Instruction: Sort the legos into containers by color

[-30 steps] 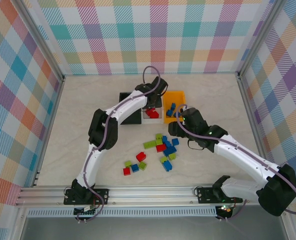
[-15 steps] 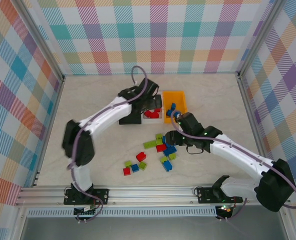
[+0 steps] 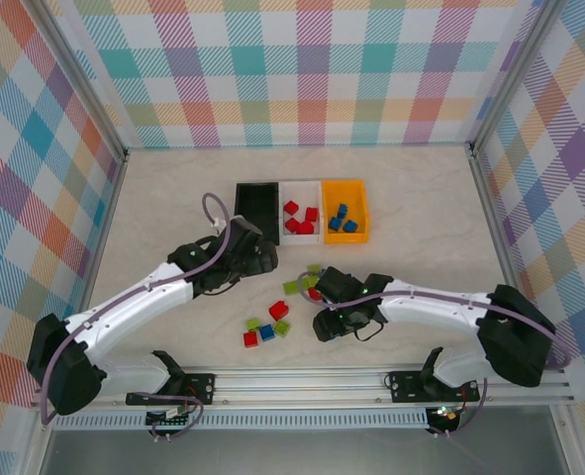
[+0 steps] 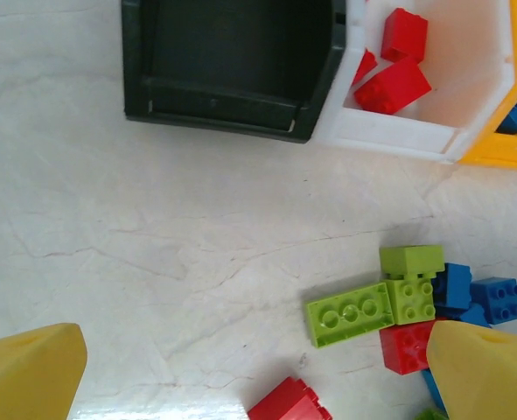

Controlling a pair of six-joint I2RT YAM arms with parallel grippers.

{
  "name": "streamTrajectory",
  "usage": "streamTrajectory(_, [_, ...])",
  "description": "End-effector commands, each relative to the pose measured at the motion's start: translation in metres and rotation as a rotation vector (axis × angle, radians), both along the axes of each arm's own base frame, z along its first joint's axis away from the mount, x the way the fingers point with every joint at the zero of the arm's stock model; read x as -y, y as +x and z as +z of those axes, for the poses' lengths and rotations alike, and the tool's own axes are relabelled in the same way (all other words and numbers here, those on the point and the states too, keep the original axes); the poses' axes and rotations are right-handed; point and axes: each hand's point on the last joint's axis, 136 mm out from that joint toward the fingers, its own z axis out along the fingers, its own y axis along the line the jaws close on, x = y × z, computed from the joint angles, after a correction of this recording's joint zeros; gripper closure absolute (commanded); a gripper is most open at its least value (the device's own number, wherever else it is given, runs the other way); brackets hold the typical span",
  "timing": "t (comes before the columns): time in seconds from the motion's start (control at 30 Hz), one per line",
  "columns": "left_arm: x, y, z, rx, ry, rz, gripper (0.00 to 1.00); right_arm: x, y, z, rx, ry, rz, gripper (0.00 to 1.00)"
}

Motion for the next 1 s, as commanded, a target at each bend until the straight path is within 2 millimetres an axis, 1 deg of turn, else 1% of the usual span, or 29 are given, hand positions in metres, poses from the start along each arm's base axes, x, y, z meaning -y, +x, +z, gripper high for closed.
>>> streamTrajectory(0.0, [-0.012,-0.005,0.003,0.011,-0.003,0.048,0.0,0.0,0.006,-0.014,0.022,-0.052,-0.03,0.43])
streamTrajectory(0.03, [-0.013,-0.005,0.003,0.01,0.003,0.051,0.0,-0.001,0.007,-0.016,0.029,-0.061,-0.026,0.44])
streamTrajectory(0.13, [-0.015,-0.005,0.005,0.013,0.011,0.054,0.0,-0.005,0.009,-0.017,0.042,-0.076,-0.018,0.52])
streamTrajectory(0.17, [-0.016,-0.006,0.005,0.014,0.015,0.055,0.0,-0.006,0.009,-0.017,0.044,-0.077,-0.02,0.57])
streamTrajectory(0.27, [-0.017,-0.005,0.008,0.025,0.015,0.055,0.0,-0.006,0.009,-0.008,0.054,-0.054,-0.021,0.68])
streamTrajectory(0.33, [-0.019,-0.005,0.011,0.036,0.015,0.058,0.0,-0.006,0.008,0.003,0.063,-0.034,-0.015,0.72])
streamTrajectory(0.37, [-0.019,-0.005,0.012,0.039,0.016,0.057,0.0,-0.006,0.008,0.012,0.07,-0.021,-0.007,0.74])
streamTrajectory(0.43, [-0.02,-0.005,0.014,0.044,0.017,0.057,0.0,-0.007,0.01,0.032,0.103,0.015,0.005,0.75])
streamTrajectory(0.5, [-0.021,-0.005,0.015,0.044,0.025,0.057,0.0,-0.006,0.02,0.056,0.148,0.055,-0.005,0.76])
streamTrajectory(0.57, [-0.02,-0.005,0.015,0.04,0.026,0.055,0.0,-0.002,0.039,0.079,0.193,0.089,-0.045,0.76])
streamTrajectory(0.6, [-0.02,-0.005,0.015,0.038,0.023,0.054,0.0,0.002,0.053,0.091,0.223,0.102,-0.077,0.76])
streamTrajectory(0.67, [-0.02,-0.005,0.015,0.039,0.023,0.053,0.0,0.011,0.088,0.11,0.281,0.136,-0.167,0.76])
streamTrajectory(0.73, [-0.021,-0.005,0.016,0.042,0.022,0.057,0.0,0.023,0.131,0.122,0.322,0.172,-0.278,0.76])
streamTrajectory(0.77, [-0.022,-0.006,0.015,0.038,0.025,0.059,0.0,0.027,0.15,0.125,0.339,0.175,-0.318,0.76])
streamTrajectory(0.83, [-0.023,-0.008,0.015,0.038,0.025,0.06,0.0,0.035,0.192,0.124,0.366,0.163,-0.395,0.75])
streamTrajectory(0.93, [-0.026,-0.012,0.011,0.034,0.02,0.059,0.0,0.037,0.243,0.112,0.367,0.124,-0.453,0.75])
streamTrajectory(0.97, [-0.027,-0.013,0.01,0.03,0.022,0.06,0.0,0.04,0.255,0.107,0.361,0.104,-0.469,0.75])
